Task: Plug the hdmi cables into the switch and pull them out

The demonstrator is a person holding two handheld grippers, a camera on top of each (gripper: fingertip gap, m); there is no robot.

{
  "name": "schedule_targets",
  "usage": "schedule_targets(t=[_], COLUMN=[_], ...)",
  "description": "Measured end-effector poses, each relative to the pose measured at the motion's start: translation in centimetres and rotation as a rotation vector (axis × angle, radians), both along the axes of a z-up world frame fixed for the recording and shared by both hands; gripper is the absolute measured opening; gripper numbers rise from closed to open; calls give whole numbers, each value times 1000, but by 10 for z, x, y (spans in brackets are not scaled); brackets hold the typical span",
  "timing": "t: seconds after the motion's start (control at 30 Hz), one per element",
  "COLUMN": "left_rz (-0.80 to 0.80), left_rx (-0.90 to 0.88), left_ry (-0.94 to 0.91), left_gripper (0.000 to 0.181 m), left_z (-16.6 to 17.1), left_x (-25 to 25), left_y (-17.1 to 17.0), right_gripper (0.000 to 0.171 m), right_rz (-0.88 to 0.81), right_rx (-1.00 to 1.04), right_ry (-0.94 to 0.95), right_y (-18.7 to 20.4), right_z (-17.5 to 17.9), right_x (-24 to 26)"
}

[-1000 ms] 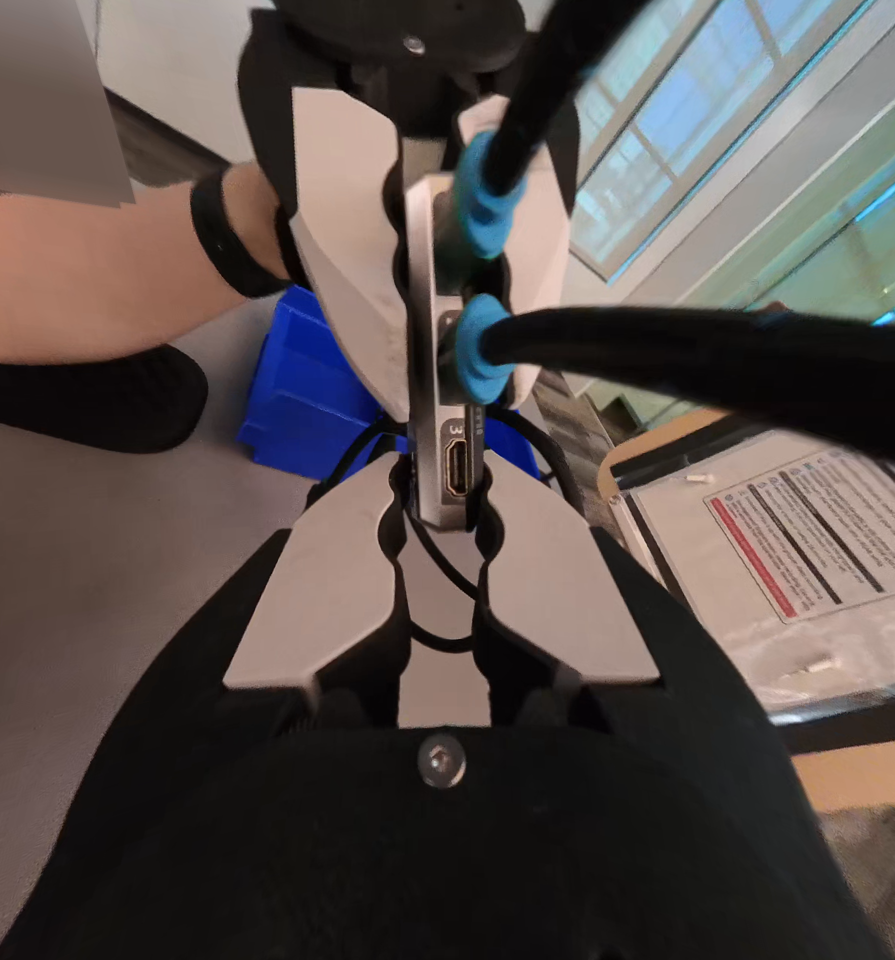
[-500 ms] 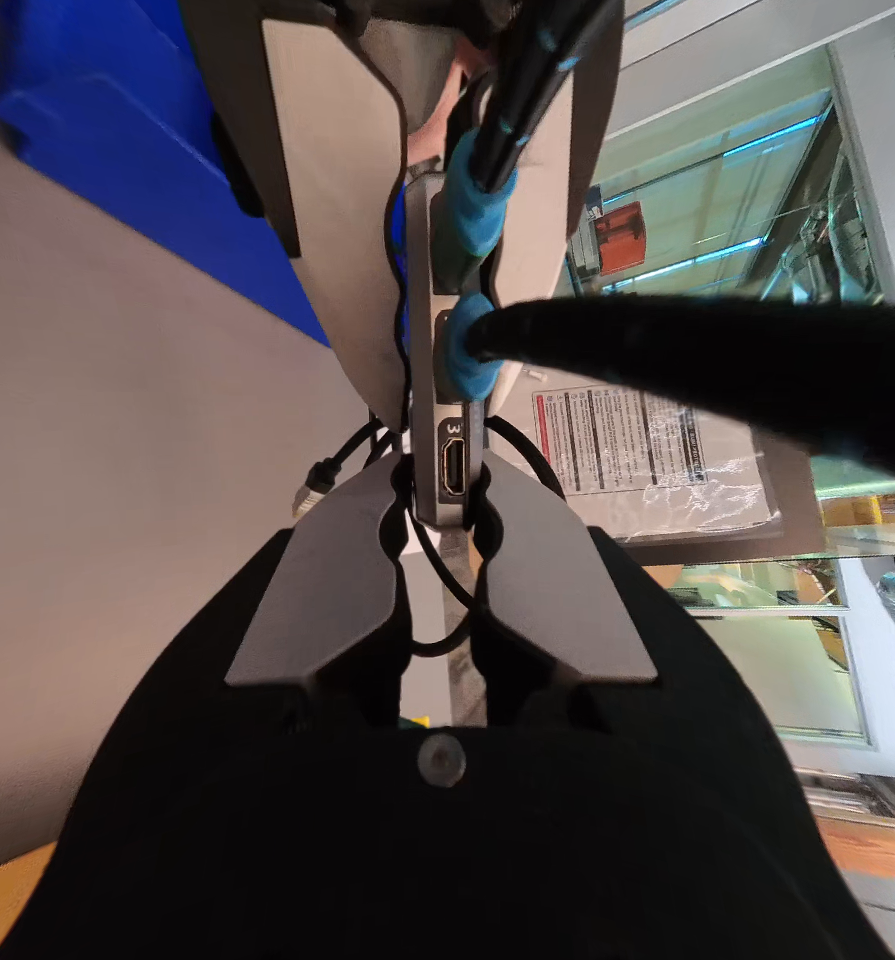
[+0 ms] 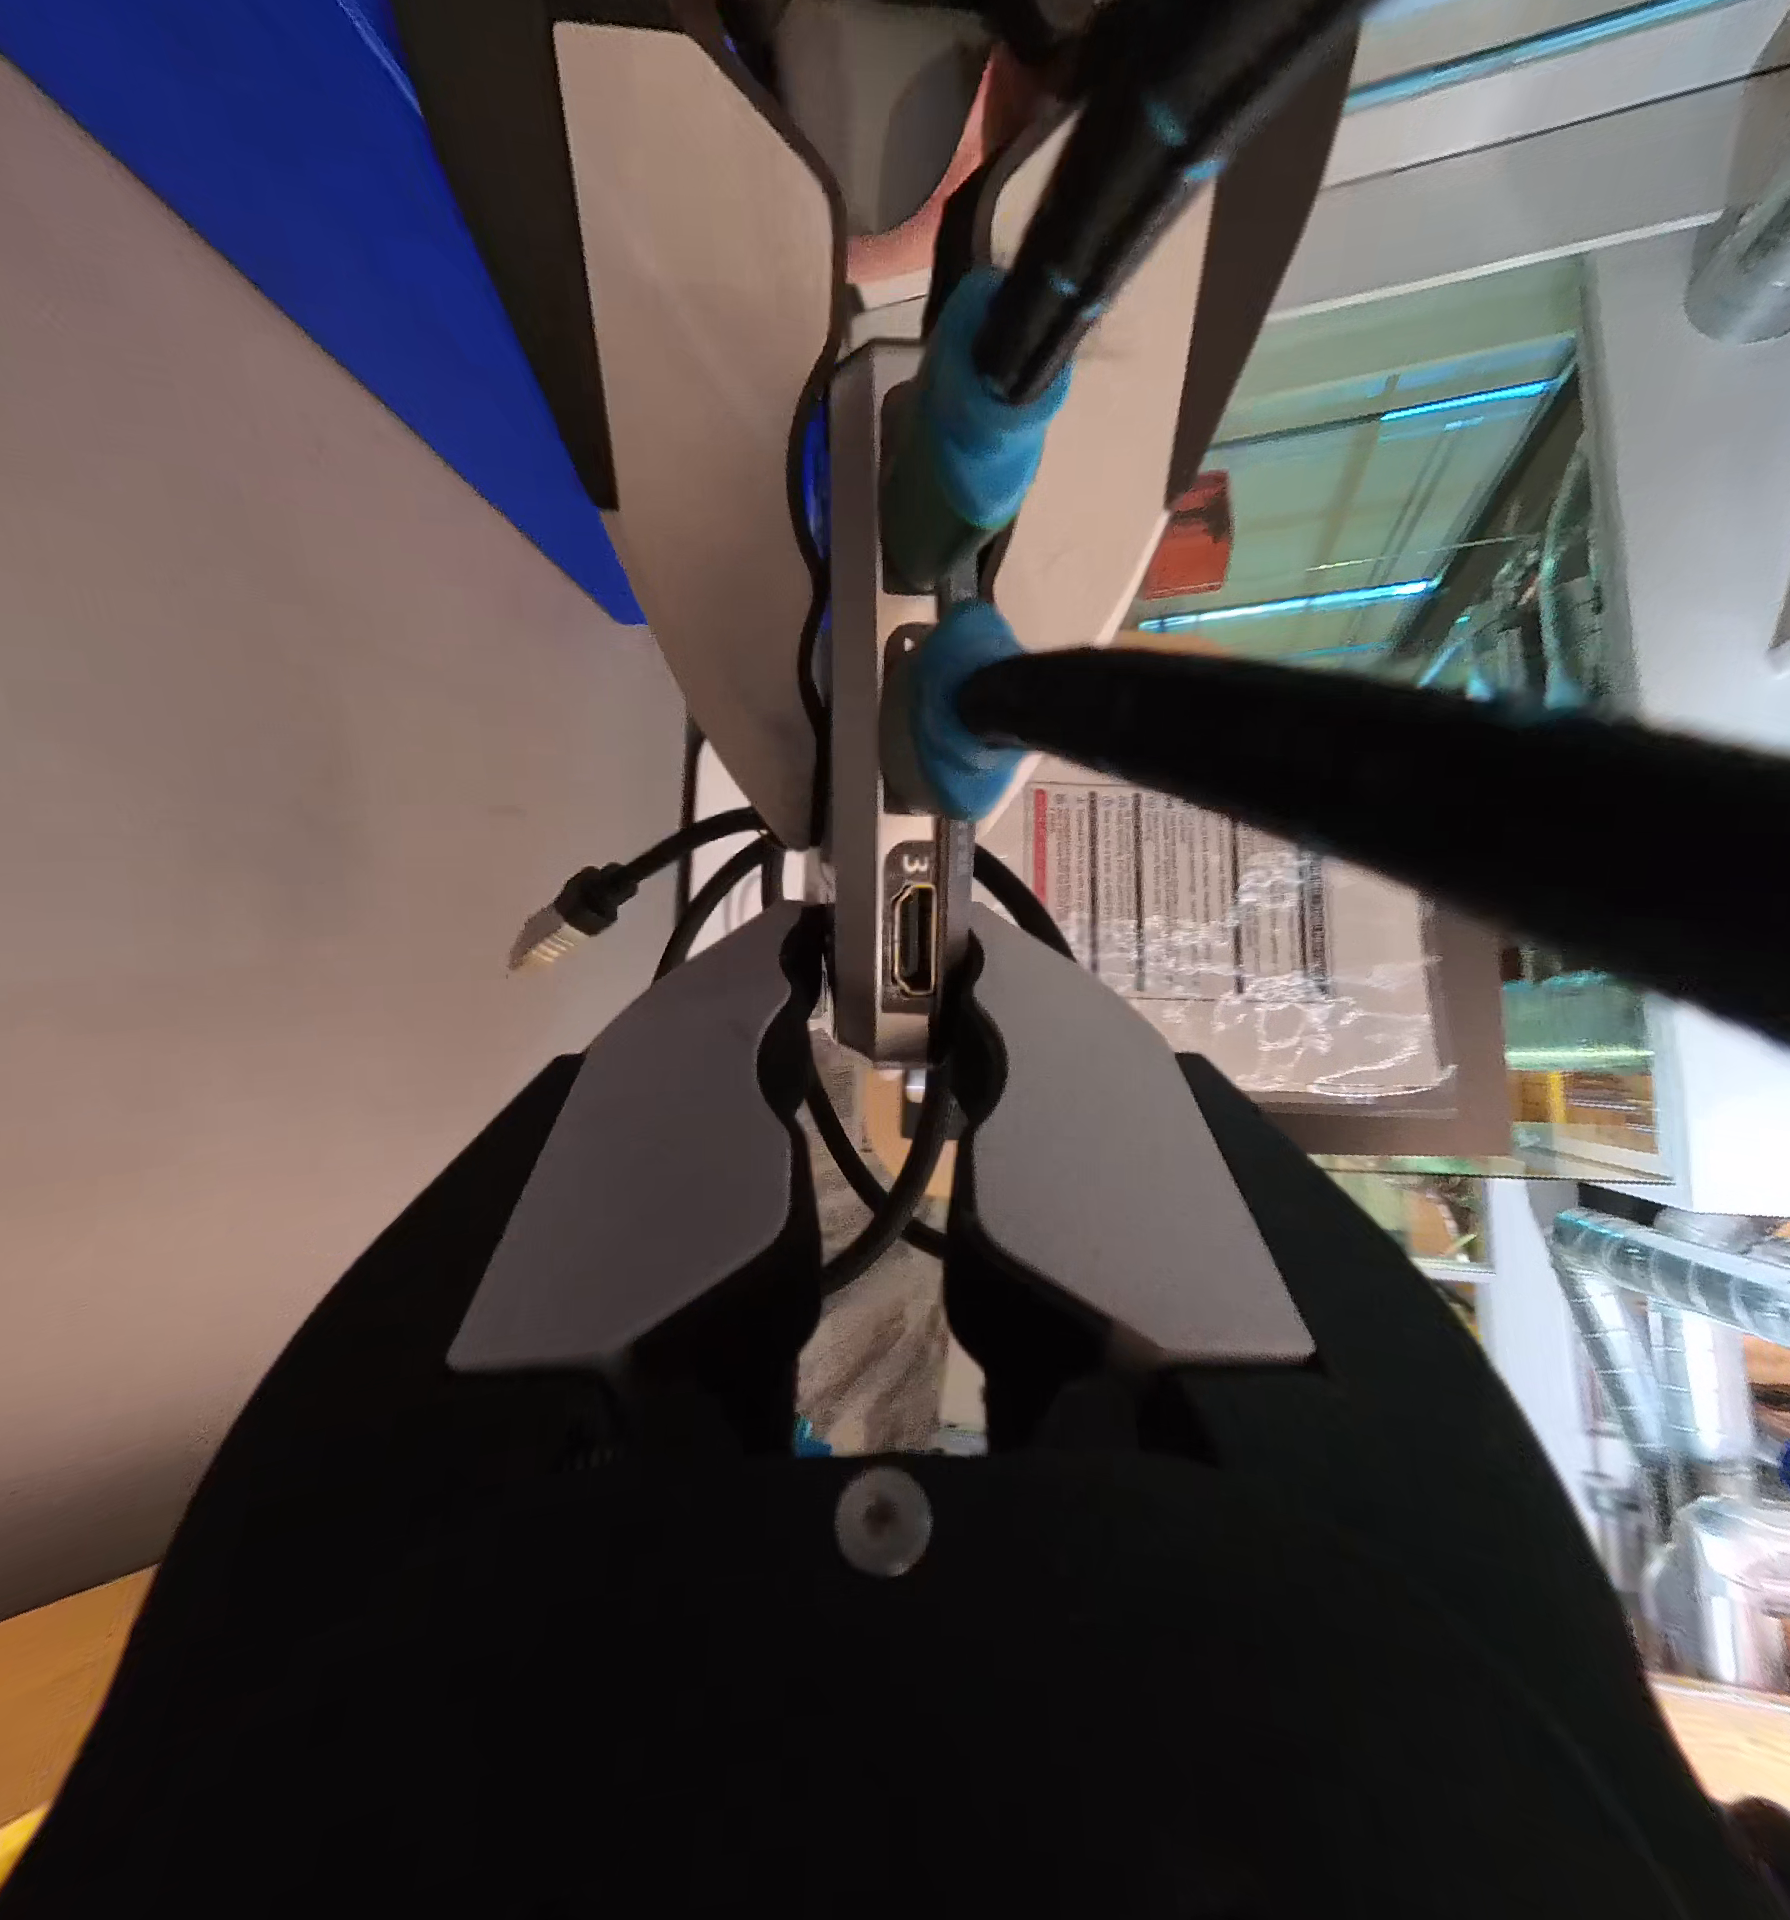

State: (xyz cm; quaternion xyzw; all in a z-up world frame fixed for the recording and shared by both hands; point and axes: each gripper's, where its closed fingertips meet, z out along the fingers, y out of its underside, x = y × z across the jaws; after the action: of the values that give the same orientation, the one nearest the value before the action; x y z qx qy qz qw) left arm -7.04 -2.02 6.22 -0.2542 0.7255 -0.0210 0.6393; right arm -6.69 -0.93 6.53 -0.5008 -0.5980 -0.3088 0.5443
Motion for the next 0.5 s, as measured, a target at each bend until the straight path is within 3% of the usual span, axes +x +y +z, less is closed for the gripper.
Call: schedule_targets(t=[0.27, 0.37, 0.5], left_rz=[115, 205, 353], left_rx=[143, 176, 253], left_ry=[-90, -151, -231], left_gripper=[22, 22, 22], left_z=[23, 37, 50], left_x=[-7, -17, -32], left_y=[15, 32, 62], right_gripper=[28, 22, 16], right_rz=[-7, 57, 113], right_rx=[341, 509, 468], right_ry=[-40, -31, 64], right_y=[3, -6, -7], right_z=[31, 45, 42], right_x=[0, -9, -21])
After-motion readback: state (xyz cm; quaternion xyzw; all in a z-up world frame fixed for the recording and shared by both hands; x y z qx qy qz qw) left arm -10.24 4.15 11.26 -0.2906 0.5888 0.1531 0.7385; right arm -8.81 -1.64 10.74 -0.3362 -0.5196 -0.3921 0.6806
